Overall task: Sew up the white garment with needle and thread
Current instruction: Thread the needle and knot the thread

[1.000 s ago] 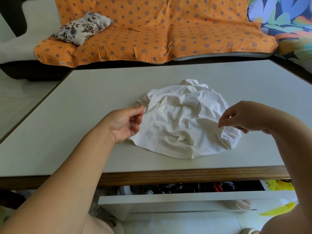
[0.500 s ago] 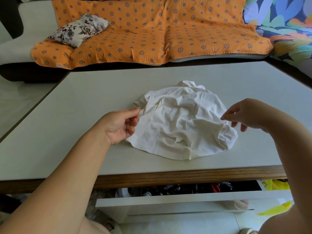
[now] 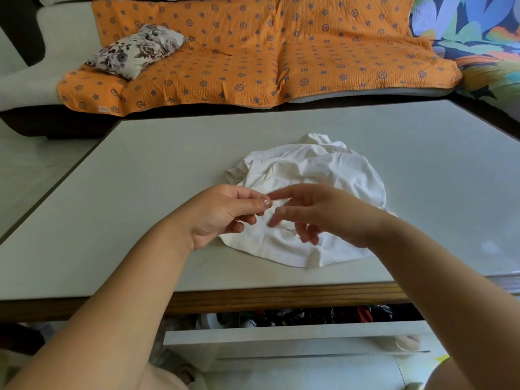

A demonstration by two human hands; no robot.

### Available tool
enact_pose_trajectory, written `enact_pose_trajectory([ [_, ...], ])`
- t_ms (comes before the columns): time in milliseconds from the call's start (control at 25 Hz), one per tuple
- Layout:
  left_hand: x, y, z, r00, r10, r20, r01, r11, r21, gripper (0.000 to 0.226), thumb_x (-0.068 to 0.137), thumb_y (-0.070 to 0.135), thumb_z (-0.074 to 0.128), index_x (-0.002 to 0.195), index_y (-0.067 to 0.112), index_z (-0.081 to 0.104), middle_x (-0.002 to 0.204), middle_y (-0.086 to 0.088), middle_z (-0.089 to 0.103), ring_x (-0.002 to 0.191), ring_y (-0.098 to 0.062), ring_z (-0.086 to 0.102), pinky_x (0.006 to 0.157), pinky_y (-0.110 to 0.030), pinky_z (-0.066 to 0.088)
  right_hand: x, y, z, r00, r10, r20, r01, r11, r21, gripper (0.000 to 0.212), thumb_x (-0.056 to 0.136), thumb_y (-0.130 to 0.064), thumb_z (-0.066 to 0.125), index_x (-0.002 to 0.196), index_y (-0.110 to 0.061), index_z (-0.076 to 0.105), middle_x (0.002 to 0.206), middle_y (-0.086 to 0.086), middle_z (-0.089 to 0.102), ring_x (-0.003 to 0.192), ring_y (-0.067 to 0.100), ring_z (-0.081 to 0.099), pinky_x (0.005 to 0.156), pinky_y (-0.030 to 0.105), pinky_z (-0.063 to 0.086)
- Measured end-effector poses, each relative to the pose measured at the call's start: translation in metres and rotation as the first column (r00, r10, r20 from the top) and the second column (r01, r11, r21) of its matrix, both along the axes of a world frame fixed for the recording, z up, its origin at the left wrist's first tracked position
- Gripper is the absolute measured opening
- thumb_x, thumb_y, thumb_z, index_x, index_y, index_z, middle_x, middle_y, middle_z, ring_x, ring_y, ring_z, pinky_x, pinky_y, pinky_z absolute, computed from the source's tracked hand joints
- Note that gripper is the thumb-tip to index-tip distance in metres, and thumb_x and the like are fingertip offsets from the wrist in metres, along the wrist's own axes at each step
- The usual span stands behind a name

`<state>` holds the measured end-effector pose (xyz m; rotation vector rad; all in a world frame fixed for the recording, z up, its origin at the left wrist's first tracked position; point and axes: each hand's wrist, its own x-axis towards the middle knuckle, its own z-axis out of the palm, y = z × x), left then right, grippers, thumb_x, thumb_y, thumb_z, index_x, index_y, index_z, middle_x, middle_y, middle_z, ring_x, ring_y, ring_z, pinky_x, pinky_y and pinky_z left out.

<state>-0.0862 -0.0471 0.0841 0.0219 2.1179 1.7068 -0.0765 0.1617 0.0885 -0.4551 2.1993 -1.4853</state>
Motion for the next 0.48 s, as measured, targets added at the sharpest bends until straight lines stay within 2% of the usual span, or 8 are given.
enact_pose_trajectory([
  [80,-0.002,-0.004,-0.002,0.999,0.030,-0.013,-0.030,0.999,-0.024,0.010,0.087,0.019,0.071,0.096,0.014,0.073,0.070,0.011,0.064,0.062,-0.002,0.056,0.057,-0.017,0.042,-0.004,0.003,-0.002,0.999,-0.044,0.017,0.044,0.999,0.032,0.018,0.094,-0.024,0.063,0.107,-0.015,0.071,0.075,0.000,0.070,0.053,0.010,0.053,0.051,0.022,0.044],
  [160,-0.004,-0.008,-0.004,0.998,0.061,-0.011,-0.061,0.998,-0.027,0.009,0.087,0.019,0.071,0.095,0.015,0.073,0.070,0.012,0.065,0.063,-0.002,0.056,0.056,-0.017,0.042,-0.005,0.006,-0.002,0.995,-0.096,0.004,0.096,0.995,0.042,0.015,0.095,-0.021,0.062,0.096,-0.011,0.073,0.060,-0.001,0.058,0.048,0.009,0.048,0.049,0.021,0.039],
  [280,-0.005,-0.008,-0.004,0.998,0.058,-0.018,-0.059,0.997,-0.043,0.007,0.088,0.019,0.071,0.094,0.016,0.073,0.069,0.013,0.065,0.063,-0.002,0.057,0.057,-0.017,0.043,-0.003,0.009,0.001,0.993,-0.116,-0.001,0.115,0.991,0.061,0.016,0.096,-0.018,0.061,0.092,-0.009,0.073,0.057,-0.001,0.050,0.046,0.009,0.041,0.046,0.018,0.036],
  [480,-0.004,-0.003,-0.004,0.996,0.055,-0.063,-0.062,0.992,-0.111,0.006,0.088,0.022,0.071,0.093,0.019,0.073,0.074,0.012,0.066,0.061,0.001,0.058,0.059,-0.017,0.043,0.000,0.013,0.005,0.990,-0.113,-0.087,0.129,0.970,0.208,0.017,0.095,-0.021,0.062,0.086,-0.011,0.072,0.056,0.001,0.049,0.044,0.008,0.039,0.046,0.015,0.036],
])
